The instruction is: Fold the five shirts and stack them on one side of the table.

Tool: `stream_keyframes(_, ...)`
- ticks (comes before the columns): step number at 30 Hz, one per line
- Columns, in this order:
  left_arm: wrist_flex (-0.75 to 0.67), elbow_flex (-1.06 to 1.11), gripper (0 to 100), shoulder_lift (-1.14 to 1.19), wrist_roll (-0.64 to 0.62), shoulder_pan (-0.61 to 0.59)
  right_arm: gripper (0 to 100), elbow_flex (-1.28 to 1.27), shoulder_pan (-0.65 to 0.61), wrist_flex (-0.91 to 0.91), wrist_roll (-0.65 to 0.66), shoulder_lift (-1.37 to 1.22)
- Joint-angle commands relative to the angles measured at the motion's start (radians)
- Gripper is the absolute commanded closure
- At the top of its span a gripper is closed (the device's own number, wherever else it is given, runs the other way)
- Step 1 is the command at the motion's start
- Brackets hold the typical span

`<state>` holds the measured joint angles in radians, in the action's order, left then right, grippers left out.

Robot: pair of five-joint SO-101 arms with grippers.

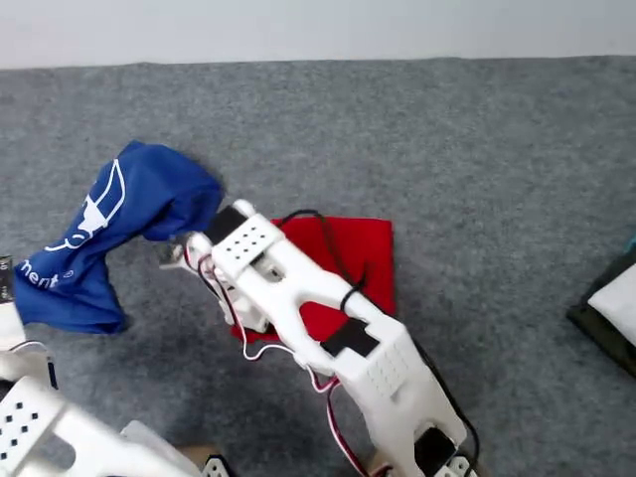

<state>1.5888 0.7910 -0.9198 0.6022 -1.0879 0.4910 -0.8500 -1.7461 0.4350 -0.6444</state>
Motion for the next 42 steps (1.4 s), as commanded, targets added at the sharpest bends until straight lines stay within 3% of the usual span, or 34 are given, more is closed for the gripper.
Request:
stream_keyframes(1, -0.025, -0.025, 100, -0.012, -0.002, 0.006, 98.3, 0.074, 0.062, -0.050, 0.009, 0.203)
stream_keyframes(9, -0.023, -0.025, 100, -0.012, -0.138, 0.006, 98.7, -0.132, 0.206, -0.050, -0.025, 0.533)
stream_keyframes(21, -0.021, -0.027, 100, -0.012, -0.173, 0.006, 98.8, -0.574, 0.321, 0.047, -0.430, 0.645)
stream_keyframes(27, -0.021, -0.028, 100, -0.012, -0.173, 0.006, 98.8, -0.609, 0.447, 0.113, -0.603, 0.644)
stream_keyframes(32, -0.023, -0.027, 100, -0.012, -0.175, 0.006, 98.8, -0.611, 0.479, 0.127, -0.701, 0.644)
stream_keyframes(42, -0.026, -0.025, 100, -0.012, -0.176, 0.005, 98.8, -0.773, 0.524, 0.245, -0.723, 0.644)
